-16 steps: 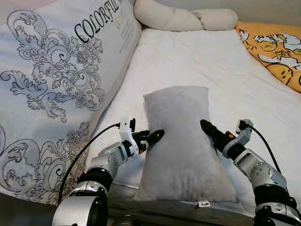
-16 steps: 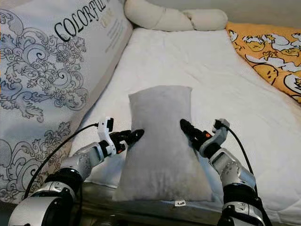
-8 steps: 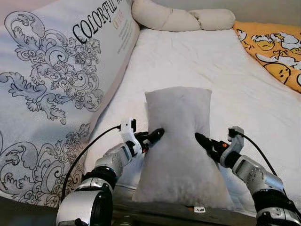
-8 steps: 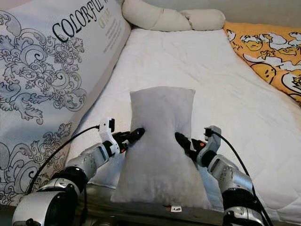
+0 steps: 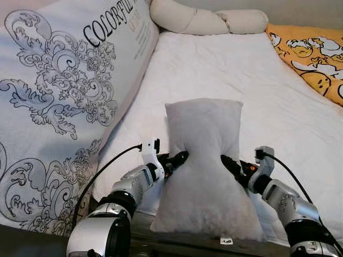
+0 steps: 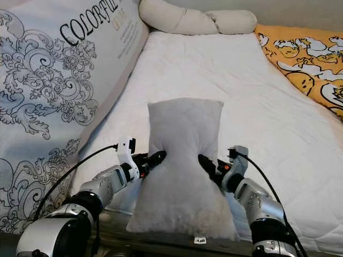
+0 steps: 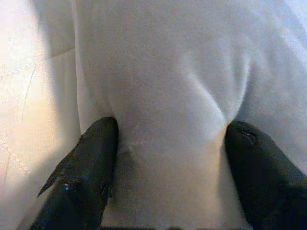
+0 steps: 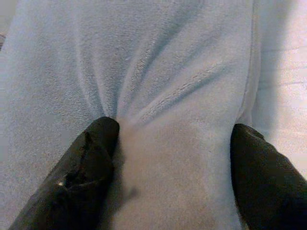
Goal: Clean up the room
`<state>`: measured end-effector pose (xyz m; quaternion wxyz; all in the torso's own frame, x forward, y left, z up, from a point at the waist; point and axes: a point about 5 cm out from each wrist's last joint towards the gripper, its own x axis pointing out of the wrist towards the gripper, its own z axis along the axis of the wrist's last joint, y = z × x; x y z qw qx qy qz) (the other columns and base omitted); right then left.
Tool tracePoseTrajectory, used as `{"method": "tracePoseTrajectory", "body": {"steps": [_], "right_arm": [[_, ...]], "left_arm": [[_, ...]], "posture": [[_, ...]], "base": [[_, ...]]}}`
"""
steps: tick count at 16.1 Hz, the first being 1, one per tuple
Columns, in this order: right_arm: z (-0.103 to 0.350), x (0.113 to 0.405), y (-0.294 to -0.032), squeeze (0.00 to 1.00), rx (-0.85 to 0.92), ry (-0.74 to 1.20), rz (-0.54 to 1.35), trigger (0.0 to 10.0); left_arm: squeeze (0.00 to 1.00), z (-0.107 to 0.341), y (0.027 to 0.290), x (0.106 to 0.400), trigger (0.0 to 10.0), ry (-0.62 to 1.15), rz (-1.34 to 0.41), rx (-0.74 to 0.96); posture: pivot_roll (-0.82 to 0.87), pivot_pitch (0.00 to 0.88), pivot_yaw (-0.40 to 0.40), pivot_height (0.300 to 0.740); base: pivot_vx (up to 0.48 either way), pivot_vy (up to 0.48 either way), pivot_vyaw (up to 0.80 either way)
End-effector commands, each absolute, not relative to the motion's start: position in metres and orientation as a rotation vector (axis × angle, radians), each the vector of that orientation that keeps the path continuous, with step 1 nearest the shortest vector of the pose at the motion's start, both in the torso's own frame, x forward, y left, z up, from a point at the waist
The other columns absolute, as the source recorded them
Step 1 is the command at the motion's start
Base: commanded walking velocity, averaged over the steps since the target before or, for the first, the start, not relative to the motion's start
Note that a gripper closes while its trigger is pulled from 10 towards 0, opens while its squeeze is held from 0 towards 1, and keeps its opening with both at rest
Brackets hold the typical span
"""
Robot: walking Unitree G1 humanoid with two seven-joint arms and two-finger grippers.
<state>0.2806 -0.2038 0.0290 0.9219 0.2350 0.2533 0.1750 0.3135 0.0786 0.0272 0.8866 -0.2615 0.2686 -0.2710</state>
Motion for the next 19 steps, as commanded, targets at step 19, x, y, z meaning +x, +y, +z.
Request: {"method": "tracePoseTrajectory", "body": {"steps": [19], "right_arm": [[0.034,0.270,-0.149,0.00,0.501,0.454,0.318,0.0]], "left_arm": [[0.00,0.068,0.092,0.310,0.0,0.379,-0.562,-0.465]], "posture": [[0.00,0.000,0.073,0.740]], "base": [[0.000,0.000,0.00]]}}
